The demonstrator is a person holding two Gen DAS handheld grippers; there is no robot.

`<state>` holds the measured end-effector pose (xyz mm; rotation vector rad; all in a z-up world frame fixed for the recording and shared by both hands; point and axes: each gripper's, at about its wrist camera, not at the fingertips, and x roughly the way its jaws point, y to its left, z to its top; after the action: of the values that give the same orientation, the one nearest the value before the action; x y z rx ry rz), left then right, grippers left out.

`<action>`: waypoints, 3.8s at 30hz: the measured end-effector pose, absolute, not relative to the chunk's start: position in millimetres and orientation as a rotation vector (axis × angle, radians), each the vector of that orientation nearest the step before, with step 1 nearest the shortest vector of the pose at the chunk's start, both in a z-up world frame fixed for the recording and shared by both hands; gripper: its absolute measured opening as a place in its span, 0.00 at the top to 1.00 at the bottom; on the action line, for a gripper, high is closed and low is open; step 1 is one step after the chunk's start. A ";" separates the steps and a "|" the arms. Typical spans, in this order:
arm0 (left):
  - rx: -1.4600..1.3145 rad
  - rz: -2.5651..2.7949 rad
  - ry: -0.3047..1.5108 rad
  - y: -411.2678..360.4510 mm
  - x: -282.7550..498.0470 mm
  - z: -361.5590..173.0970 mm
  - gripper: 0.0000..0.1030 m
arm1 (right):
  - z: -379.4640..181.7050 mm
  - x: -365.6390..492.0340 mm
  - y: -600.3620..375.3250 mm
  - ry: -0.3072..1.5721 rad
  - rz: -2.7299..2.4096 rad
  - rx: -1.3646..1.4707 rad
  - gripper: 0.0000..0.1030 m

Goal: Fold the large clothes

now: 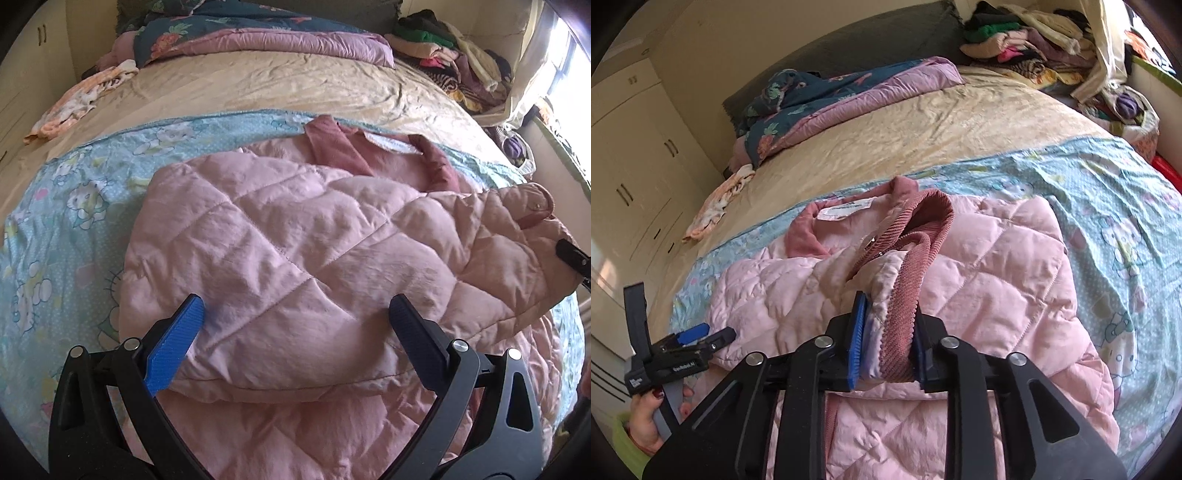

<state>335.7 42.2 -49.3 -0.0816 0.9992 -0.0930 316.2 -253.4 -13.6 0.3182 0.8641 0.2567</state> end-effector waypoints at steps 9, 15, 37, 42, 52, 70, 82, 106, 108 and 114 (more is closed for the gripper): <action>-0.091 -0.100 1.025 46.0 338.9 -60.6 0.09 | 1.6 305.2 -254.3 0.840 0.226 0.304 0.41; -0.091 -0.093 1.032 48.8 343.0 -66.0 0.09 | 10.5 300.5 -236.3 0.831 0.280 0.233 0.41; -0.125 -0.111 1.030 59.6 350.9 -82.9 0.08 | -84.5 340.2 -162.6 1.132 0.287 0.085 0.29; -0.111 -0.106 1.024 57.4 350.9 -85.0 0.08 | -99.1 352.1 -159.1 1.139 0.278 0.081 0.26; -0.105 -0.095 1.026 55.5 343.6 -76.0 0.08 | -99.5 353.8 -160.6 1.134 0.269 0.103 0.24; -0.122 -0.096 0.991 65.1 308.7 -39.0 0.08 | -41.3 306.6 -192.5 1.044 0.290 0.242 0.13; -0.125 -0.090 0.935 69.0 284.2 -10.1 0.08 | -1.7 276.0 -197.3 0.935 0.290 0.214 0.05; -0.133 -0.109 0.850 70.7 239.7 36.4 0.08 | 49.7 224.8 -213.0 0.814 0.349 0.278 0.05; -0.137 -0.111 0.839 71.2 235.5 40.2 0.08 | 54.9 218.3 -213.6 0.801 0.357 0.280 0.05; -0.139 -0.112 0.817 71.2 223.0 48.3 0.08 | 73.5 195.7 -213.7 0.761 0.385 0.277 0.05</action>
<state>223.0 71.2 48.3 -0.1386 0.8165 -0.1118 195.7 -213.7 73.5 0.2773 0.7610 0.3853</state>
